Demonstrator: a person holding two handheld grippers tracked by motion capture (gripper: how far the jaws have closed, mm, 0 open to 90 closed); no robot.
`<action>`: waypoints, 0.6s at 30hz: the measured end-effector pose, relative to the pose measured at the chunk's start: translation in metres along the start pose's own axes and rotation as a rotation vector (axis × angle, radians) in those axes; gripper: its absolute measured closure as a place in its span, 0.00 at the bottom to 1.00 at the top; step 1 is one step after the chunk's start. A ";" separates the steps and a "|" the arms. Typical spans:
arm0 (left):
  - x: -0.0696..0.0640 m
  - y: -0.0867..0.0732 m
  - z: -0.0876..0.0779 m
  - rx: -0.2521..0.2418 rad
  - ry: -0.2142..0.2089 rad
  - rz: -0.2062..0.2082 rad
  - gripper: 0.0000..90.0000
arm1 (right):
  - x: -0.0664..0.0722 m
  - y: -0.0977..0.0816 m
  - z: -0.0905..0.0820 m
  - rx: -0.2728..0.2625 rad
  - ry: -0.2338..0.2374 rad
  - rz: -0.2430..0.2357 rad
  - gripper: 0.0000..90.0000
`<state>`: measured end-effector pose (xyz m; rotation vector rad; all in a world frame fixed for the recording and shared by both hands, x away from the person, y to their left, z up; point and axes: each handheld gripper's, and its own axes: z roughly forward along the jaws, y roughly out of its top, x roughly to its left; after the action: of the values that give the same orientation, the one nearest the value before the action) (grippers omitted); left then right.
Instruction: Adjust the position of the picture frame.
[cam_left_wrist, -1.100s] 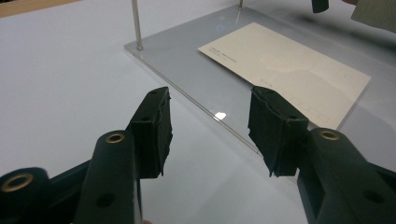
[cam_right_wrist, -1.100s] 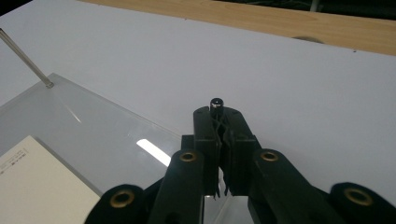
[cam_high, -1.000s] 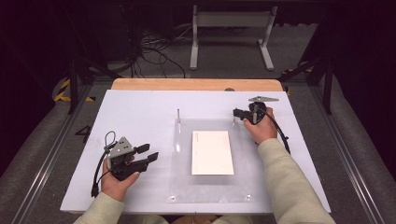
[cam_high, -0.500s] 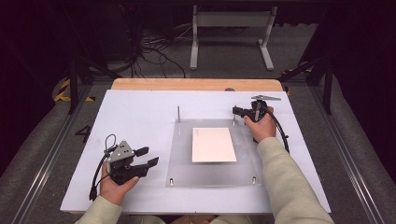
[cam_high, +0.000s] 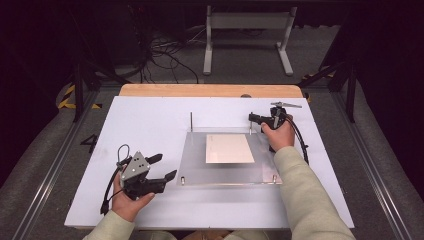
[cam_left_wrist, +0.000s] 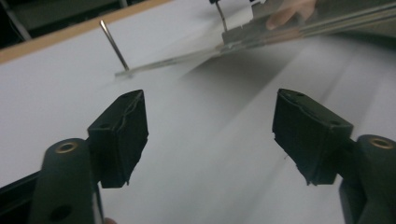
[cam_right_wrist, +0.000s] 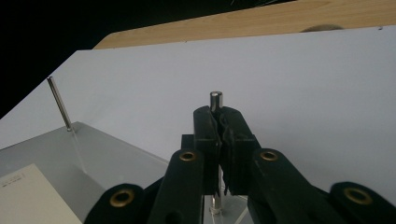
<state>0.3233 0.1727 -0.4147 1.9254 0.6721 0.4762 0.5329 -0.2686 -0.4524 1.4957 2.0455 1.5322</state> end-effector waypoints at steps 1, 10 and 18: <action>-0.003 0.002 0.001 -0.009 0.000 0.012 0.27 | 0.000 0.000 0.000 0.000 0.000 0.002 0.96; -0.021 0.024 0.013 -0.103 -0.027 0.098 0.22 | -0.001 0.000 0.001 0.001 0.004 0.014 0.95; -0.028 0.032 0.023 -0.123 -0.074 0.113 0.31 | 0.000 0.001 0.000 0.003 0.000 0.015 0.95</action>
<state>0.3230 0.1276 -0.3962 1.8614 0.4767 0.5023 0.5335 -0.2686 -0.4522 1.5155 2.0420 1.5355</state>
